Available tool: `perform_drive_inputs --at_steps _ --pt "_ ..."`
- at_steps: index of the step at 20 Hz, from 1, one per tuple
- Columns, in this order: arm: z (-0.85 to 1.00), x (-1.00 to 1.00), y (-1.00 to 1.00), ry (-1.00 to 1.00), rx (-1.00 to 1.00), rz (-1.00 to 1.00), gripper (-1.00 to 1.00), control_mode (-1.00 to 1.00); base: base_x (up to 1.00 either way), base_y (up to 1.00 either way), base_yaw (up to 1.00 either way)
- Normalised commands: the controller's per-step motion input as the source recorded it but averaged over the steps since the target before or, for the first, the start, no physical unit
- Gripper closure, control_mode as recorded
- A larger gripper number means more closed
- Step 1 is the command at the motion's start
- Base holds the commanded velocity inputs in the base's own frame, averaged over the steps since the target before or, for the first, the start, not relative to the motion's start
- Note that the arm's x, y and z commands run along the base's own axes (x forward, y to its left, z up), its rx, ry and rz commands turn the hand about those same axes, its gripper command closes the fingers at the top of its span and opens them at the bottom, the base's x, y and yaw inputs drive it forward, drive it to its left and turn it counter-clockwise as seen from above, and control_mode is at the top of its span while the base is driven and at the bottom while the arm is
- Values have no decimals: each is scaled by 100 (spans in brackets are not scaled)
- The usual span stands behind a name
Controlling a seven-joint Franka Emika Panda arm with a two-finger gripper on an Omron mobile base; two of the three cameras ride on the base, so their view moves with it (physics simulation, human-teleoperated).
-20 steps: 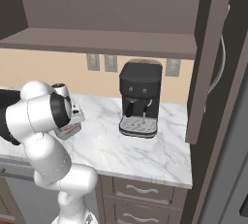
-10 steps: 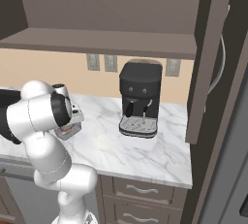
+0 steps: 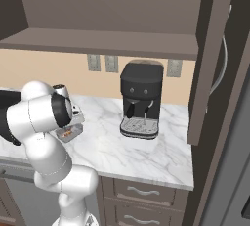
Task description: Retrieve the tupperware from the cabinet, then place the raw meat into the tupperware to avoid contamination.
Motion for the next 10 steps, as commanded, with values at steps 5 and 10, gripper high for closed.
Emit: perform_drive_inputs --at_steps 5,10 --pt "0 0 0 0 0 0 100 -100 0 0 0" --pt "12 0 0 -1 0 0 100 -100 0 0 0"
